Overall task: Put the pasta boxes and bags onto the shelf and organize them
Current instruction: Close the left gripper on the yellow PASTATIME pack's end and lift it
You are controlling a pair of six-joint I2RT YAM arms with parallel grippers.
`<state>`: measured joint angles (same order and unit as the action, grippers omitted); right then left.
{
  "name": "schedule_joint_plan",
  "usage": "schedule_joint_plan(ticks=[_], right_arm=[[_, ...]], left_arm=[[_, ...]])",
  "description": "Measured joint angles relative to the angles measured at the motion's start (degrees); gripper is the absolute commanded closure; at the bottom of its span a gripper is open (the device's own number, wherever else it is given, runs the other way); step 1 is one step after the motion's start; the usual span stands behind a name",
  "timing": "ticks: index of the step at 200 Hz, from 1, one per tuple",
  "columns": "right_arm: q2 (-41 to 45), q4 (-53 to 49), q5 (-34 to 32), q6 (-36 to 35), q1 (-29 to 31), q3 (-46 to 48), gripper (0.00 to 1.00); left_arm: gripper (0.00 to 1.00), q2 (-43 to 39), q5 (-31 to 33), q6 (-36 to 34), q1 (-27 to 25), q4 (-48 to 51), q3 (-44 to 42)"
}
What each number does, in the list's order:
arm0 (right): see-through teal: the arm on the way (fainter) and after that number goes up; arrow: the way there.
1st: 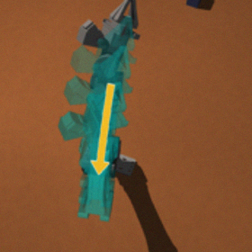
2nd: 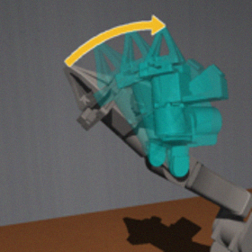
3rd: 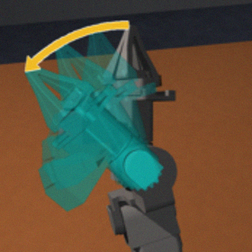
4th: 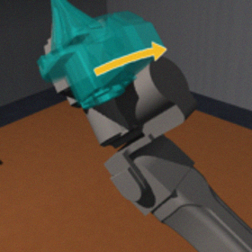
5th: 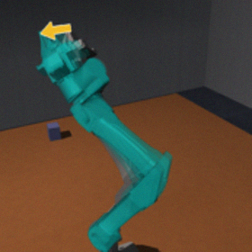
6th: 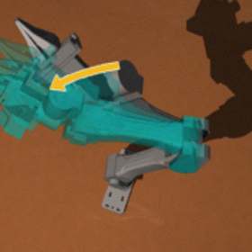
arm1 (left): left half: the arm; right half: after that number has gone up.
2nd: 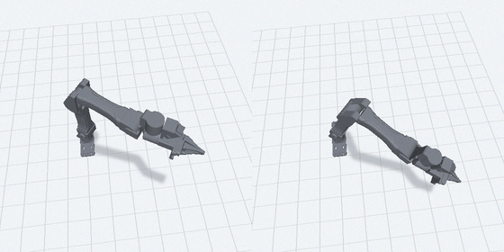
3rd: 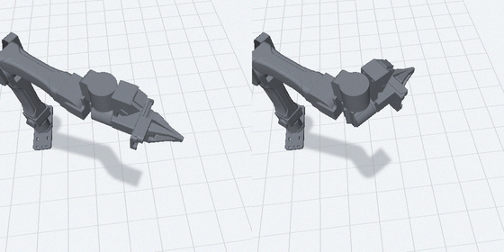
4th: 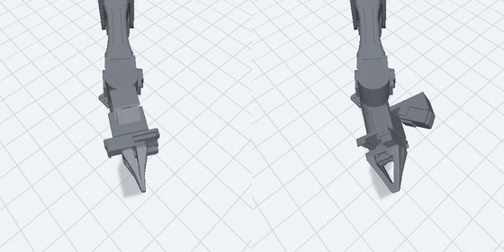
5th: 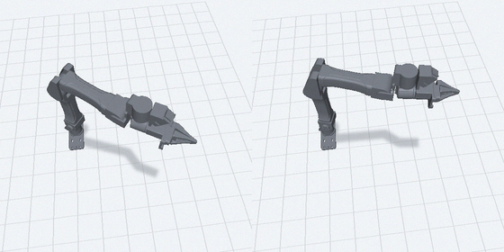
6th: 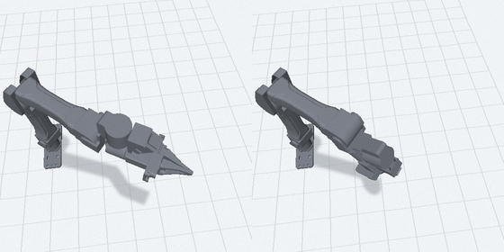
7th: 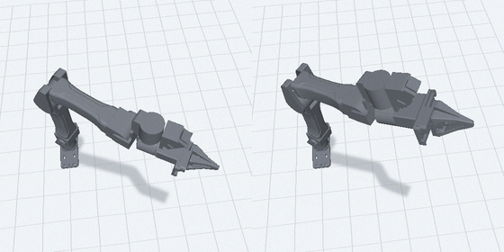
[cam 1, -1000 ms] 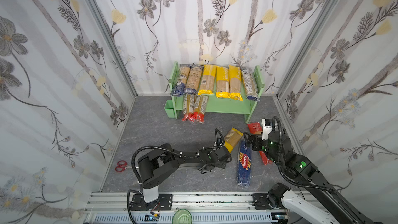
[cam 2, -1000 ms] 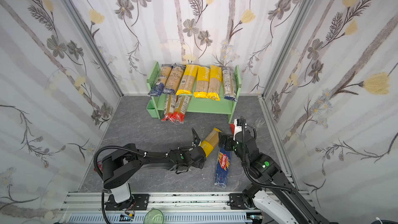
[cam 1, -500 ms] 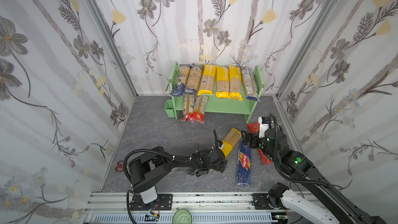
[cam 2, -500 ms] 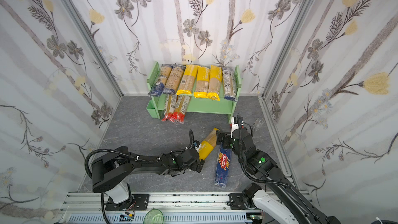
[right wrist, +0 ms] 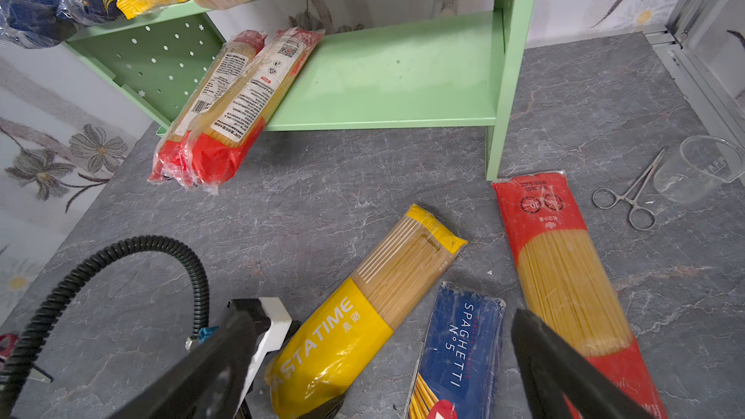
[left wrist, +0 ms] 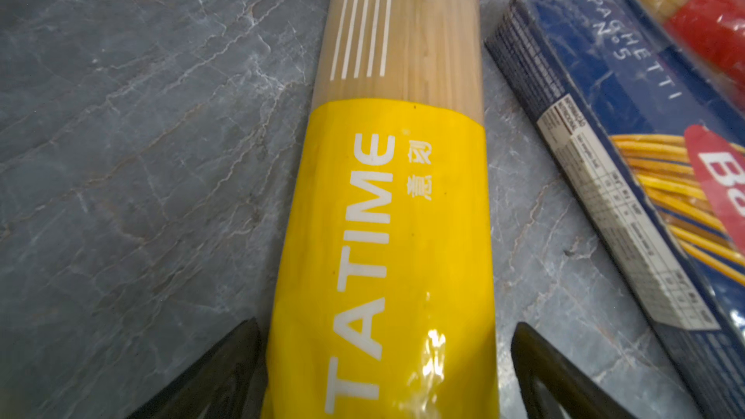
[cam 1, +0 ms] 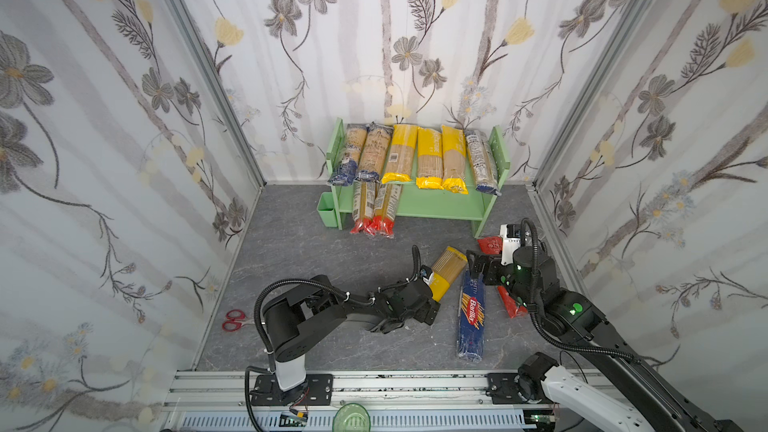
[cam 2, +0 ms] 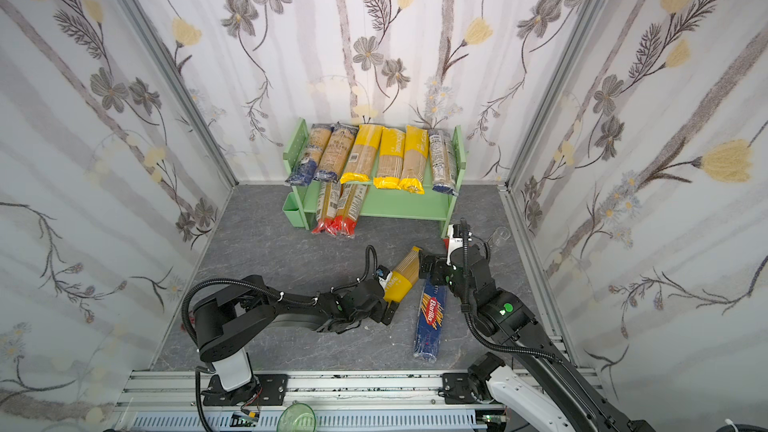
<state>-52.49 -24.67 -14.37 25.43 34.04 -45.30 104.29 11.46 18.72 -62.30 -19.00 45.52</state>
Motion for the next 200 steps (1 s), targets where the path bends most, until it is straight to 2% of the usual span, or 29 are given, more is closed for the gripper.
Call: schedule_joint_plan(ticks=[27,64,77,88,136,200], right_arm=[[-0.02,-0.02,0.79,0.0,-0.66,-0.31,0.0],[-0.42,0.0,0.96,0.0,-0.96,-1.38,0.0],[-0.55,-0.15,0.94,0.0,-1.01,-1.64,0.0],[-0.59,-0.28,0.94,0.0,-1.03,-1.86,0.0],[-0.7,-0.48,0.96,0.02,-1.11,-2.38,0.0],[-0.28,-0.57,0.98,0.04,-1.11,-3.02,0.0]], left_arm=[[0.16,1.6,1.4,-0.07,0.0,-2.97,-0.17],[0.26,2.51,3.02,-0.07,0.04,-6.1,-1.44],[0.34,2.62,3.43,-0.02,0.02,-7.04,-2.21],[0.43,2.73,3.61,0.24,-0.02,-8.22,-2.82],[1.0,1.6,3.72,2.08,-0.09,-10.73,-4.0],[1.0,-2.8,2.8,2.71,0.0,-4.94,-4.07]])
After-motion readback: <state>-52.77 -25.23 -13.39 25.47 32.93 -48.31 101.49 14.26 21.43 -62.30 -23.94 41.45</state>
